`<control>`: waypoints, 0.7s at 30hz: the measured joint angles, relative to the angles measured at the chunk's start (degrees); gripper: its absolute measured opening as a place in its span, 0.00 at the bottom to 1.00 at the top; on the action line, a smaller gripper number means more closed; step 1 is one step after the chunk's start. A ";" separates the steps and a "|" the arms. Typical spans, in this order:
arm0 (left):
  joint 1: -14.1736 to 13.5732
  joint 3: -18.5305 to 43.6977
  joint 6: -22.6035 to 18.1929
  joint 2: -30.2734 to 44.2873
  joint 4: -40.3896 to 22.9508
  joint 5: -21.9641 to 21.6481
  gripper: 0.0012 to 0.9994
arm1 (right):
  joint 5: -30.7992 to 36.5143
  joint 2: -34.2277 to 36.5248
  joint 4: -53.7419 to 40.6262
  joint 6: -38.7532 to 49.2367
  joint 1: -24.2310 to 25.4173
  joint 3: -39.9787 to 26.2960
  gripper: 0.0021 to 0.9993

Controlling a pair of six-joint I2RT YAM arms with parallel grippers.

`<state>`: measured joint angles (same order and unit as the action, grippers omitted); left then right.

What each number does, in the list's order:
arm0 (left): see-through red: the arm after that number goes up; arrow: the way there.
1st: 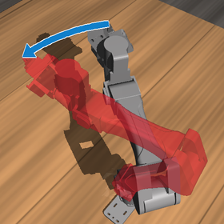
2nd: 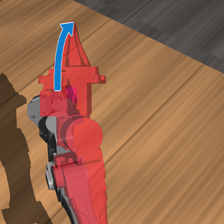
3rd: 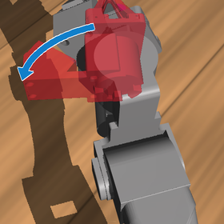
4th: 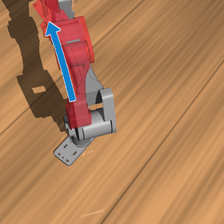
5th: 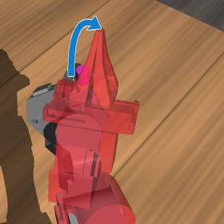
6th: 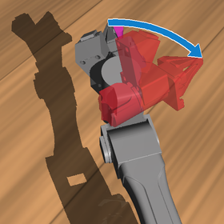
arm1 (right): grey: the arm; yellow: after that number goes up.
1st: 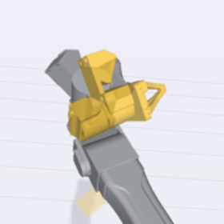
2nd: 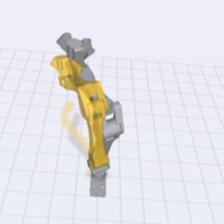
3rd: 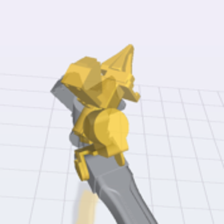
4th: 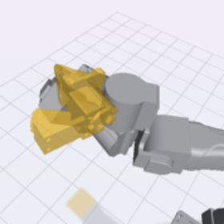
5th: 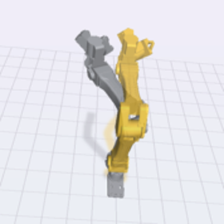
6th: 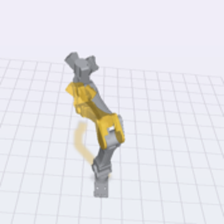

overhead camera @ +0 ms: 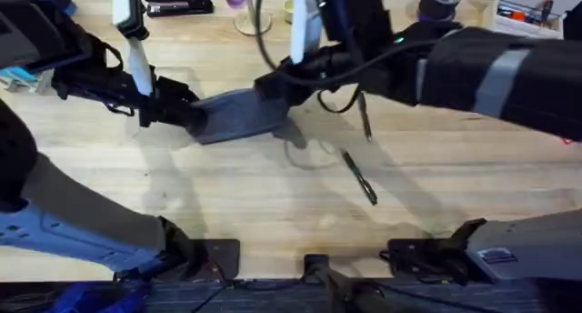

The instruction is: Unzip the bag, pick up the pens from the table one at a time and place them inside, then zip the bag closed.

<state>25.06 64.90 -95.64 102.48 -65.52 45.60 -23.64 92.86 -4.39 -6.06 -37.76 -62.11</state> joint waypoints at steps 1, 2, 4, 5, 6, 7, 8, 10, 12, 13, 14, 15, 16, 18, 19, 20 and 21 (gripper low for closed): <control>0.00 0.00 0.00 0.00 0.03 0.00 0.04 | 0.44 0.51 1.18 -0.18 -0.80 0.00 0.03; 0.00 0.00 0.00 0.00 0.06 -0.12 0.04 | 0.68 1.04 2.18 -0.29 -1.39 0.00 0.03; 0.00 0.00 0.00 0.00 0.16 -0.26 0.04 | 1.22 2.15 4.09 -0.70 -2.73 0.00 0.03; 0.00 0.00 0.00 0.00 0.13 -0.28 0.04 | 1.42 2.80 5.15 -0.86 -3.55 0.00 0.03; 0.00 0.00 0.00 0.00 0.06 -0.33 0.04 | 1.47 3.20 5.86 -1.05 -4.16 0.00 0.03; 0.00 0.00 0.00 0.00 -0.06 -0.35 0.04 | 1.54 3.60 6.58 -1.23 -4.85 0.00 0.03; 0.00 0.00 0.00 0.00 -0.17 -0.37 0.04 | 1.59 3.98 7.42 -1.43 -5.52 0.00 0.03; 0.00 0.00 0.00 0.00 -0.44 -0.37 0.04 | 1.64 4.77 9.12 -2.21 -6.72 0.00 0.03; 0.00 0.00 0.00 0.00 -0.52 -0.39 0.04 | 1.64 5.57 10.90 -3.18 -7.63 0.00 0.03; 0.00 0.00 0.00 0.00 -0.52 -0.39 0.04 | 1.72 5.90 11.72 -3.51 -7.95 0.00 0.03; 0.00 0.00 0.00 0.00 -0.52 -0.39 0.04 | 1.79 6.21 12.33 -3.89 -8.25 0.00 0.03; 0.00 0.00 0.00 0.00 -0.54 -0.39 0.04 | 1.81 6.46 12.69 -4.09 -8.45 0.00 0.03; 0.00 0.00 0.00 0.00 -0.56 -0.39 0.04 | 1.79 6.68 12.91 -4.31 -8.62 -0.01 0.03; 0.00 0.00 0.00 0.00 -0.60 -0.39 0.04 | 1.79 7.22 12.99 -4.70 -9.03 -0.44 0.03; 0.00 0.00 0.00 0.00 -0.65 -0.39 0.04 | 1.79 7.72 13.01 -4.97 -9.29 -0.93 0.03; 0.00 0.00 0.00 0.00 -0.65 -0.39 0.04 | 1.79 8.30 13.01 -5.22 -9.57 -1.57 0.03; 0.00 0.00 0.00 0.00 -0.63 -0.39 0.04 | 1.79 8.92 13.01 -5.51 -9.81 -2.26 0.03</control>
<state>25.06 64.90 -95.64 102.48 -66.15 45.21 -21.85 101.78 8.62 -11.57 -47.57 -64.36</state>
